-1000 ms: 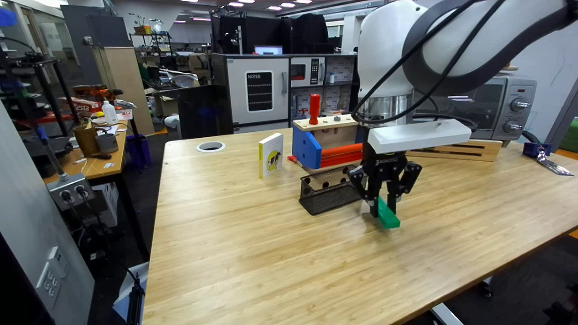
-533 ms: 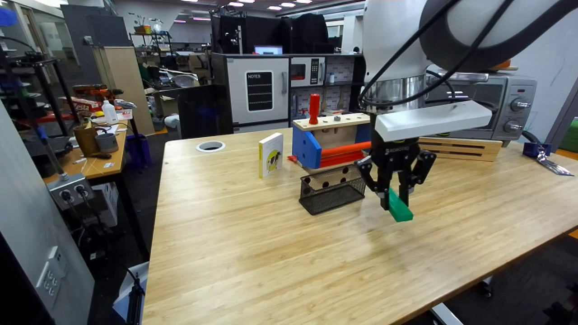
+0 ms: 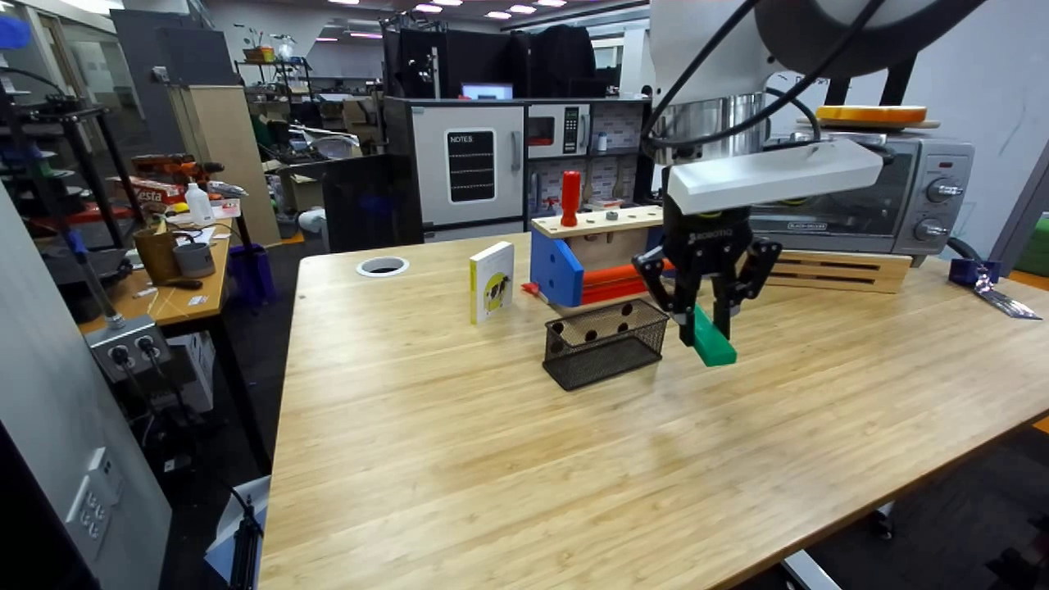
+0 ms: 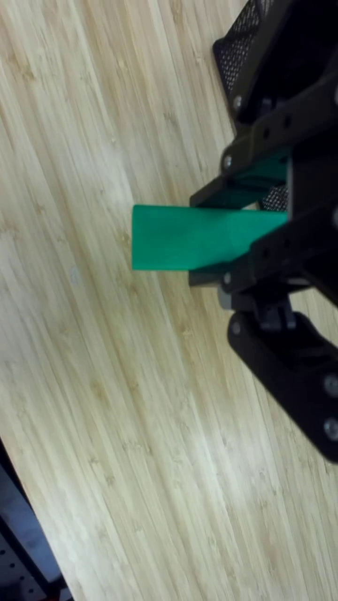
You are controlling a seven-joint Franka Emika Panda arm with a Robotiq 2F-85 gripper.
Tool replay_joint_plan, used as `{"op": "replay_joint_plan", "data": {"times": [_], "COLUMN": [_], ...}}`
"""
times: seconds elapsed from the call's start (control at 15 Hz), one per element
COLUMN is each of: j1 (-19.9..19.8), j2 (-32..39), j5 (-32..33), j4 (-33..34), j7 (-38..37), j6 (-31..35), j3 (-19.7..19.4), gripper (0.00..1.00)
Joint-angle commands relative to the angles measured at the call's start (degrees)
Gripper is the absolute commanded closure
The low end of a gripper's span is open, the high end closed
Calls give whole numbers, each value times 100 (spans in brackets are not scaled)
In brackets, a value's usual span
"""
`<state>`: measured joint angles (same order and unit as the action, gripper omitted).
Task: Place the green block in the black box
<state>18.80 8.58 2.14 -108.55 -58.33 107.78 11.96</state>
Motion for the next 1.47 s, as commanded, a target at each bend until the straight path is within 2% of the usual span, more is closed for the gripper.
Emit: {"op": "replay_joint_plan", "data": {"times": [0.0,0.53,0.93,1.4], "j1": [-3,80,173,218], "j2": [282,957,1518,1961], "j5": [14,-255,-699,-679], "j4": [543,1628,2605,3242], "j7": [-226,-1242,-1623,-2263], "j6": [-387,-1184,-1491,-1752], "j3": [33,-19,-51,-219], "gripper": [92,92,92,92]}}
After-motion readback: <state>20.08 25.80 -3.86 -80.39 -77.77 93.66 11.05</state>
